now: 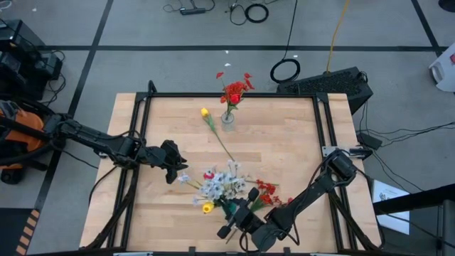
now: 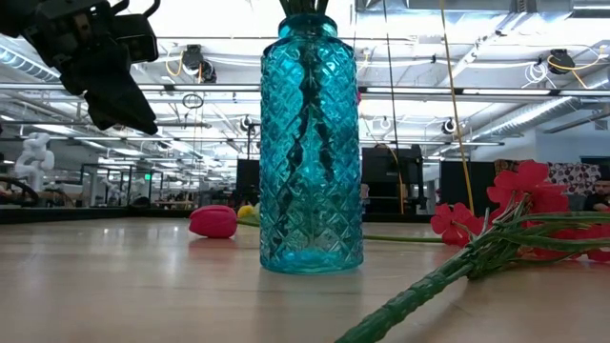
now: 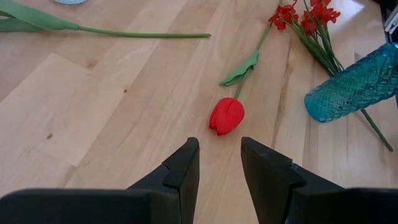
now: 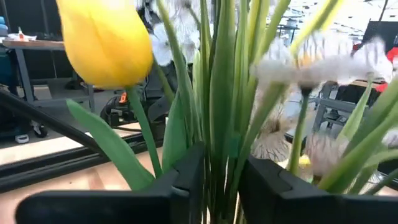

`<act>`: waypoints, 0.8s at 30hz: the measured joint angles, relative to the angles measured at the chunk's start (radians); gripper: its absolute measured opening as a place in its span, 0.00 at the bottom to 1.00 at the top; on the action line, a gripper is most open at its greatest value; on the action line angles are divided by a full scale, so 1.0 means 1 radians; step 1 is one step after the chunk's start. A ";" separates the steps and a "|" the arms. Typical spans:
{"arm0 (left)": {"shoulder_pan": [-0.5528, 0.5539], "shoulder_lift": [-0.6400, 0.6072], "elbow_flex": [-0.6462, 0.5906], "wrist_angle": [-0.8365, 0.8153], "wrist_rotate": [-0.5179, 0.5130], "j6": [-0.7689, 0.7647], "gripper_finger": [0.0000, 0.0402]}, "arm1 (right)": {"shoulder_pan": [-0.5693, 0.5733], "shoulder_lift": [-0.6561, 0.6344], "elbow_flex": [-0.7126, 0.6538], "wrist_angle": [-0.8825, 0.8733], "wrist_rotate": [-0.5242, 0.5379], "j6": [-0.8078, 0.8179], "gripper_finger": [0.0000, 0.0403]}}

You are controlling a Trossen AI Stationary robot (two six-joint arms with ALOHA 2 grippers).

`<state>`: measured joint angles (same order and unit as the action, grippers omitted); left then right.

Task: Sort flowers into vase by color
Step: Put the white flowers into the blue vase

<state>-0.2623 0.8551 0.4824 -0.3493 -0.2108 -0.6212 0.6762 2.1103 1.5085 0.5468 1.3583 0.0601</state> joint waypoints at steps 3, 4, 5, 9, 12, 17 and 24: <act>0.000 0.000 0.000 0.000 0.000 0.000 0.31 | 0.000 -0.016 0.000 -0.004 -0.001 0.000 0.23; 0.000 0.000 0.000 0.000 0.000 0.000 0.31 | 0.002 -0.020 0.000 -0.008 -0.001 0.000 0.24; 0.000 0.000 0.000 0.000 0.000 0.000 0.31 | 0.004 -0.024 0.000 -0.011 -0.001 0.000 0.25; 0.000 0.000 0.000 0.000 0.000 0.000 0.31 | 0.019 -0.029 0.000 -0.012 -0.001 0.001 0.28; 0.000 0.000 0.000 0.000 0.000 0.000 0.31 | 0.034 -0.029 0.000 -0.033 -0.002 0.022 0.29; 0.000 0.000 0.000 0.000 0.000 0.000 0.31 | 0.059 -0.029 0.000 -0.028 0.035 0.027 0.30; 0.000 0.000 0.000 0.000 0.000 0.000 0.31 | 0.085 -0.029 0.000 0.003 0.085 0.023 0.30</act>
<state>-0.2623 0.8547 0.4824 -0.3493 -0.2111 -0.6209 0.7617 2.0811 1.5085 0.5500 1.4432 0.0831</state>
